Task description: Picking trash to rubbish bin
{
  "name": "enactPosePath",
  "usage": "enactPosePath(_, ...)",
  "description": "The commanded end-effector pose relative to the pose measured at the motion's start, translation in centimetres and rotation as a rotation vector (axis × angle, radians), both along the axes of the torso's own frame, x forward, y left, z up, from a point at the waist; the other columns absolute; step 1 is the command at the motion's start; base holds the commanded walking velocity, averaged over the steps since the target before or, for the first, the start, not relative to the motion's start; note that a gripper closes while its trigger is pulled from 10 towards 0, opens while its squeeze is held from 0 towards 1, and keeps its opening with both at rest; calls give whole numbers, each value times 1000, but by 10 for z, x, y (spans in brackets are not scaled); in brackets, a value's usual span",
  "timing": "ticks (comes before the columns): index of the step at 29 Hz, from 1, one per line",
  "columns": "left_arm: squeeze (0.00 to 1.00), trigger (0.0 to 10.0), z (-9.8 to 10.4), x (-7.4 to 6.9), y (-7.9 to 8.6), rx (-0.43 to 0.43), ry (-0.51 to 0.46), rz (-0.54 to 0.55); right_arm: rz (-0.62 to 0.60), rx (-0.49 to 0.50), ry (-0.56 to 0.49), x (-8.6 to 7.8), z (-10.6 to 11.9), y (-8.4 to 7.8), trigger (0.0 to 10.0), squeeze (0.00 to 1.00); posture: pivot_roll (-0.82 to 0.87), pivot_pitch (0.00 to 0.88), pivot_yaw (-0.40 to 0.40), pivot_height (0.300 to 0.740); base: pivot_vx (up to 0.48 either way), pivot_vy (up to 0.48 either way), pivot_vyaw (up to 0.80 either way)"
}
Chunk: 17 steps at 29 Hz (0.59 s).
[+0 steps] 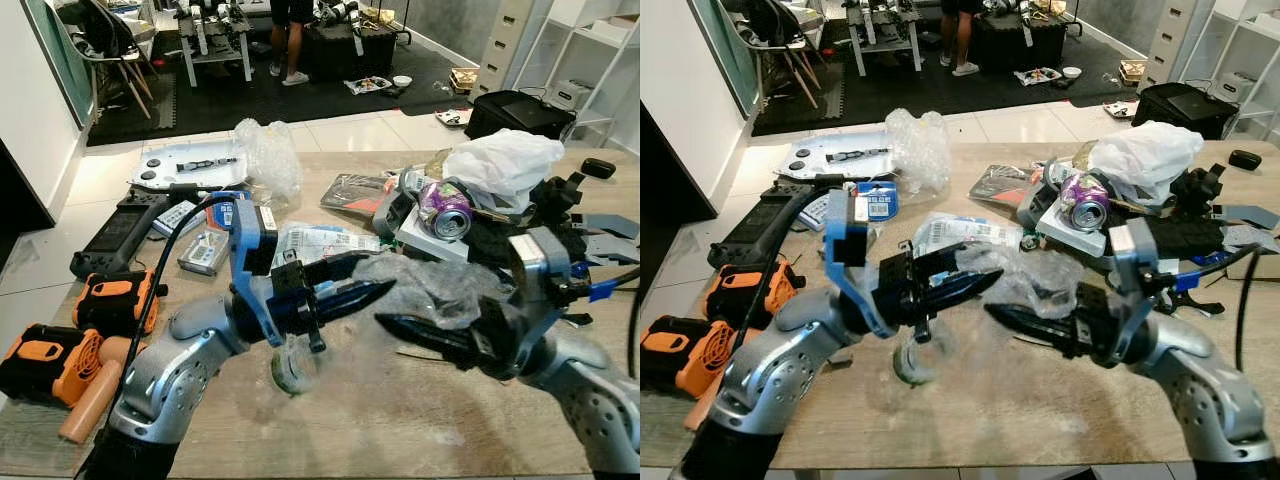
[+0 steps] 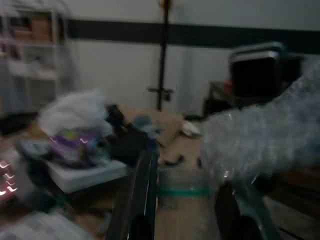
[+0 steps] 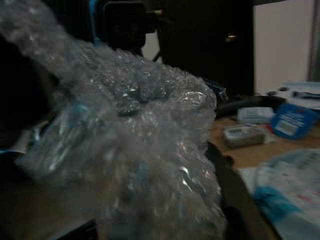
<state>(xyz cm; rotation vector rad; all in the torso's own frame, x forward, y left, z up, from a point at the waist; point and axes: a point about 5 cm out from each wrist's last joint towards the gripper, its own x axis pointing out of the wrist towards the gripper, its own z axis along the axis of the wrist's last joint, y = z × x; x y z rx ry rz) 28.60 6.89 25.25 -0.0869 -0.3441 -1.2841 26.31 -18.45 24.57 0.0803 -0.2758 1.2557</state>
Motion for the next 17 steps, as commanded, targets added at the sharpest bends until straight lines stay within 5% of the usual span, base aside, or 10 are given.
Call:
enactPosePath(1,0,10000,-2,6,1,16,-8,63,-39,2,-21,2,3,-4,0,0,-161,178,47,740,0,0,0)
enactPosePath(9,0,10000,-10,25,-3,37,17,232,-151,30,-34,15,3,-4,0,0,-158,178,50,740,0,0,0)
enactPosePath(17,67,10000,-23,25,-13,48,57,227,-187,32,-27,21,0,0,0,0,-153,180,52,740,0,0,0)
